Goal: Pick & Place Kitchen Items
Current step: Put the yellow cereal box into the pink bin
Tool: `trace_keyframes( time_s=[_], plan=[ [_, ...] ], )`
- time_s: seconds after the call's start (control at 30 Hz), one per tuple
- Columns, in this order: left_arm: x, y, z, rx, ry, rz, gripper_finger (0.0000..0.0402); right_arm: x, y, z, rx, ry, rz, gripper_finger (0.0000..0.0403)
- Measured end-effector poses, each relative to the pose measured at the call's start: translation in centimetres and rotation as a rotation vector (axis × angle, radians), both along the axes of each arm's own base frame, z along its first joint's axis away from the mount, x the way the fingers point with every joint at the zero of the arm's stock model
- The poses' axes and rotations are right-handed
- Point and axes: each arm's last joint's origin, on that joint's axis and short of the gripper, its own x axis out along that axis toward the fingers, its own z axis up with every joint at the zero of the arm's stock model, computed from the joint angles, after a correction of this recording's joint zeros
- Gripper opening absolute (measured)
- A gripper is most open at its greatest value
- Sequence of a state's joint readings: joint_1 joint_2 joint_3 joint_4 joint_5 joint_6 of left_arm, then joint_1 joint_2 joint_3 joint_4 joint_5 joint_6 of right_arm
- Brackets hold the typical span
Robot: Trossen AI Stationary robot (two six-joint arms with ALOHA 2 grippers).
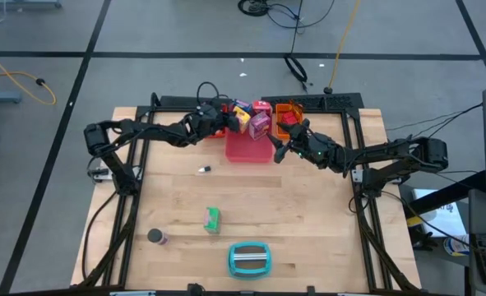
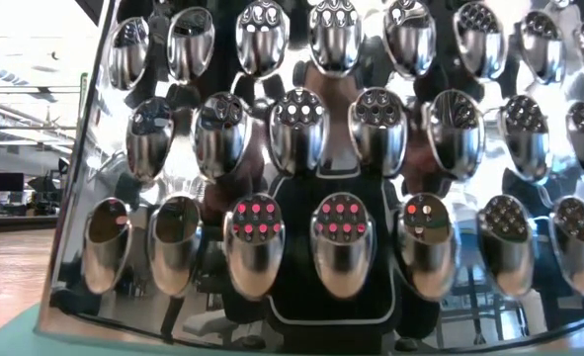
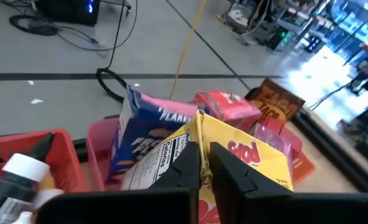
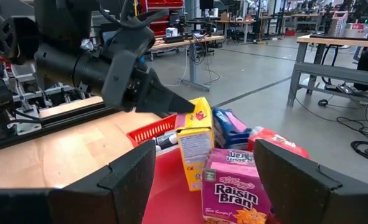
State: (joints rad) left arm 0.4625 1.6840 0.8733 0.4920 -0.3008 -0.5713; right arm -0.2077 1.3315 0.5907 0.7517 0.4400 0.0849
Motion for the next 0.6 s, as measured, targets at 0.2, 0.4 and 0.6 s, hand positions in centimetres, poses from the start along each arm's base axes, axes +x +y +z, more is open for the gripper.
trace_keyframes(
  time_s=[0.2,0.4,0.6],
  plan=[
    [0.08,-0.05,0.10,-0.010,-0.024,-0.012,0.0044,0.00,0.00,-0.01,0.000,0.001,0.000,0.0263],
    [0.25,-0.45,0.04,-0.014,-0.020,-0.015,0.0071,0.00,0.00,-0.01,0.000,0.001,0.000,0.0263],
    [0.19,-0.36,0.06,-0.006,-0.017,0.008,0.0100,0.00,0.01,-0.02,0.000,0.002,0.000,0.0263]
  ],
)
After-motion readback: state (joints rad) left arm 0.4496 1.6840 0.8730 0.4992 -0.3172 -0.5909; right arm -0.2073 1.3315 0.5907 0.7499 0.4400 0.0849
